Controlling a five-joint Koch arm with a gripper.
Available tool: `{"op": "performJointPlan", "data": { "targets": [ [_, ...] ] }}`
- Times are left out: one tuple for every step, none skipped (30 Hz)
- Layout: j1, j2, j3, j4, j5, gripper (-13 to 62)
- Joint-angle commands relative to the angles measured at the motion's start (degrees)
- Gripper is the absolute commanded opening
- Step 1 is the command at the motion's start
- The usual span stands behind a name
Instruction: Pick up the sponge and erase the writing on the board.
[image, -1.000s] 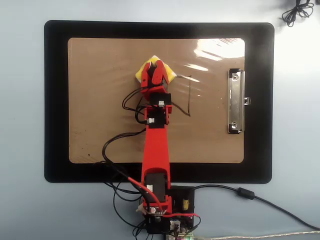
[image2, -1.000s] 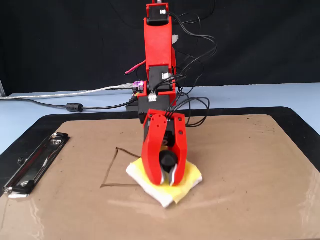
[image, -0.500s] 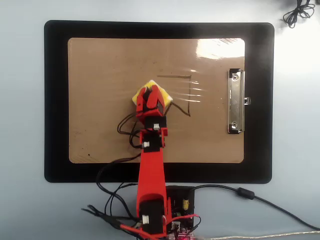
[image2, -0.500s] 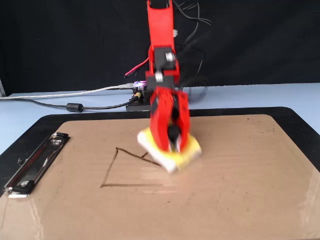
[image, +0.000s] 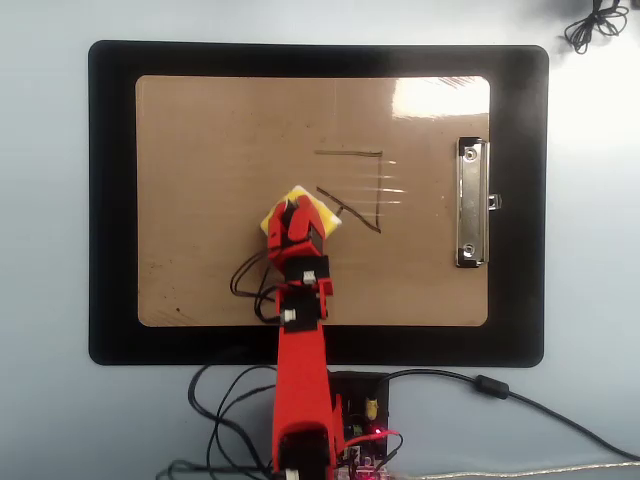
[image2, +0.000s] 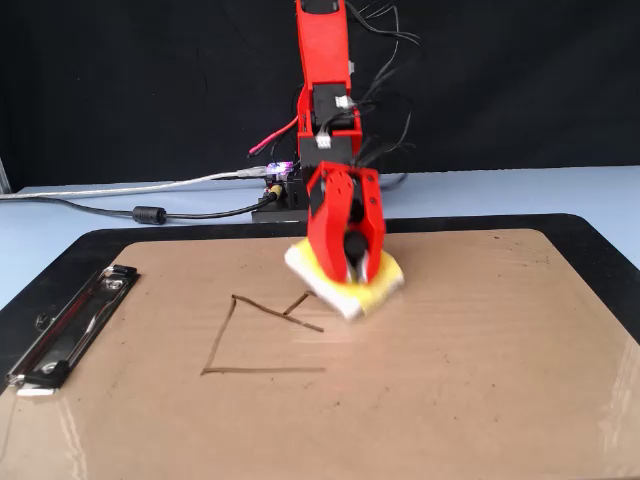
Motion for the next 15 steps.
{"op": "performJointPlan", "data": {
  "targets": [
    [3.1, -6.9, -4.5, -2.2, 1.2, -7.9],
    [4.6, -7.2, -5.4, -2.1, 3.3, -7.9],
    [5.4, -6.3, -3.7, -2.0, 4.6, -8.0],
    [5.8, -3.9, -0.3, -2.0, 5.5, -8.0],
    [6.5, 2.5, 5.4, -2.1, 5.9, -8.0],
    [7.2, 6.9, 9.0, -1.9, 5.9, -7.9],
    [8.2, 10.5, 12.0, -1.6, 5.9, -8.0],
    [9.6, 12.7, 14.8, -1.4, 5.9, -7.9],
    [10.4, 12.4, 15.2, -1.8, 6.1, -7.9],
    [10.7, 10.5, 13.8, -2.5, 6.1, -8.0],
    [10.8, 6.2, 10.5, -2.7, 6.0, -8.0],
    [11.0, -1.2, 4.2, -3.1, 6.0, -8.0],
    [11.3, -7.1, -1.1, -3.3, 6.1, -7.9],
    [11.3, -12.1, -6.3, -3.6, 6.1, -8.0],
    [11.4, -16.1, -11.2, -3.5, 6.0, -7.9]
  ]
}}
